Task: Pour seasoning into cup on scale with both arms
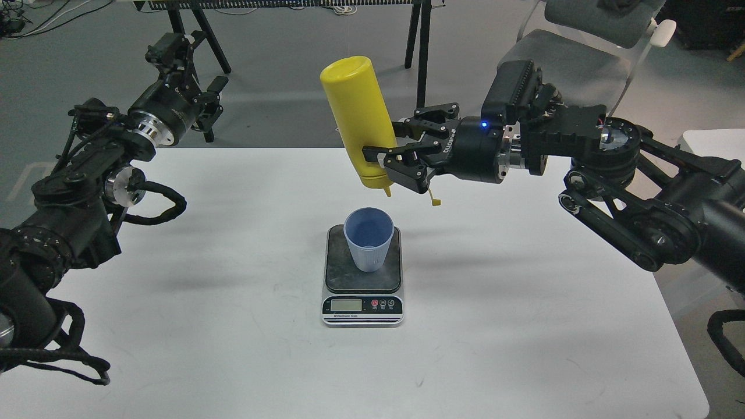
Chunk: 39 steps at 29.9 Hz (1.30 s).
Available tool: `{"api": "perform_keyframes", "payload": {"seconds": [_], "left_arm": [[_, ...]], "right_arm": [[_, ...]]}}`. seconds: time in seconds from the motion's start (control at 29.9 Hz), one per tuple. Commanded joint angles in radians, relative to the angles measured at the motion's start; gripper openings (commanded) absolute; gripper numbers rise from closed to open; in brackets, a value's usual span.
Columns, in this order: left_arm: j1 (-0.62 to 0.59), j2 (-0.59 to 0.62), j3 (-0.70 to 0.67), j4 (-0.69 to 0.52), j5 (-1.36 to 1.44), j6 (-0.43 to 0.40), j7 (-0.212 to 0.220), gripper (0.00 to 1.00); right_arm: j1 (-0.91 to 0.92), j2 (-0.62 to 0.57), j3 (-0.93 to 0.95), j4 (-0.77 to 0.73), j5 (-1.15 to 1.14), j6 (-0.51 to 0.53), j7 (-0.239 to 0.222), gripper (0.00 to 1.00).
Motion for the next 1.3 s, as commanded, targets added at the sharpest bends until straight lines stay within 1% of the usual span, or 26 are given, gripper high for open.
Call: {"api": "perform_keyframes", "payload": {"seconds": [0.0, 0.27, 0.3, 0.33, 0.37, 0.4, 0.43, 0.47, 0.53, 0.6, 0.67, 0.7, 0.77, 0.84, 0.94, 1.07, 1.17, 1.27], "left_arm": [[0.000, -0.001, 0.000, 0.000, 0.000, 0.000, 0.000, 0.87], [-0.003, -0.001, 0.003, 0.000, 0.000, 0.000, 0.000, 0.87], [-0.003, -0.001, 0.003, 0.000, 0.000, 0.000, 0.000, 0.87], [-0.003, -0.003, 0.003, 0.000, 0.000, 0.000, 0.000, 0.87], [-0.003, -0.003, 0.003, 0.000, 0.000, 0.000, 0.000, 0.87], [-0.003, -0.004, 0.003, 0.000, 0.000, 0.000, 0.000, 0.87], [-0.003, -0.004, 0.003, 0.000, 0.000, 0.000, 0.000, 0.87], [-0.003, -0.004, 0.003, 0.000, 0.000, 0.000, 0.000, 0.87], [-0.001, -0.004, 0.006, 0.000, 0.000, 0.000, 0.000, 0.87], [-0.001, -0.004, 0.006, -0.003, 0.002, 0.000, 0.000, 0.87], [-0.001, -0.006, 0.006, -0.003, 0.002, 0.000, 0.000, 0.87], [-0.003, -0.006, 0.006, -0.003, 0.002, 0.000, 0.000, 0.87], [-0.003, -0.006, 0.006, 0.000, 0.002, 0.000, 0.000, 0.87], [-0.006, -0.006, 0.007, 0.000, 0.002, 0.000, 0.000, 0.87], [-0.007, -0.012, 0.007, 0.000, 0.002, 0.000, 0.000, 0.87], [-0.009, -0.026, 0.009, 0.000, 0.006, 0.000, 0.000, 0.87], [-0.007, -0.024, 0.010, 0.000, 0.009, 0.000, 0.000, 0.87], [-0.007, -0.018, 0.010, 0.000, 0.009, 0.000, 0.000, 0.87]], "right_arm": [[-0.002, 0.000, 0.000, 0.000, -0.001, -0.006, 0.000, 0.48], [0.006, 0.005, 0.011, -0.003, -0.001, 0.005, 0.000, 0.48], [0.010, 0.005, 0.023, -0.007, 0.028, 0.019, 0.000, 0.48], [0.018, 0.005, 0.040, -0.027, 0.114, 0.054, 0.000, 0.48], [0.020, 0.005, 0.063, -0.053, 0.238, 0.101, 0.000, 0.48], [0.023, 0.003, 0.096, -0.088, 0.401, 0.156, -0.015, 0.48], [0.029, -0.001, 0.135, -0.131, 0.593, 0.209, -0.054, 0.48], [0.038, -0.011, 0.167, -0.170, 0.756, 0.239, -0.088, 0.48], [0.056, -0.035, 0.186, -0.257, 1.088, 0.239, -0.149, 0.48], [0.059, -0.087, 0.178, -0.323, 1.429, 0.239, -0.195, 0.48], [0.047, -0.133, 0.154, -0.353, 1.773, 0.239, -0.261, 0.48], [0.035, -0.150, 0.120, -0.353, 1.952, 0.239, -0.283, 0.48], [-0.002, -0.188, 0.066, -0.344, 2.186, 0.239, -0.280, 0.48], [-0.029, -0.202, 0.074, -0.327, 2.326, 0.239, -0.259, 0.48], [-0.101, -0.202, 0.113, -0.291, 2.420, 0.239, -0.230, 0.48], [-0.196, -0.193, 0.193, -0.230, 2.485, 0.239, -0.216, 0.48], [-0.264, -0.187, 0.244, -0.183, 2.543, 0.239, -0.184, 0.48], [-0.347, -0.187, 0.290, -0.147, 2.618, 0.239, -0.168, 0.49]]}}
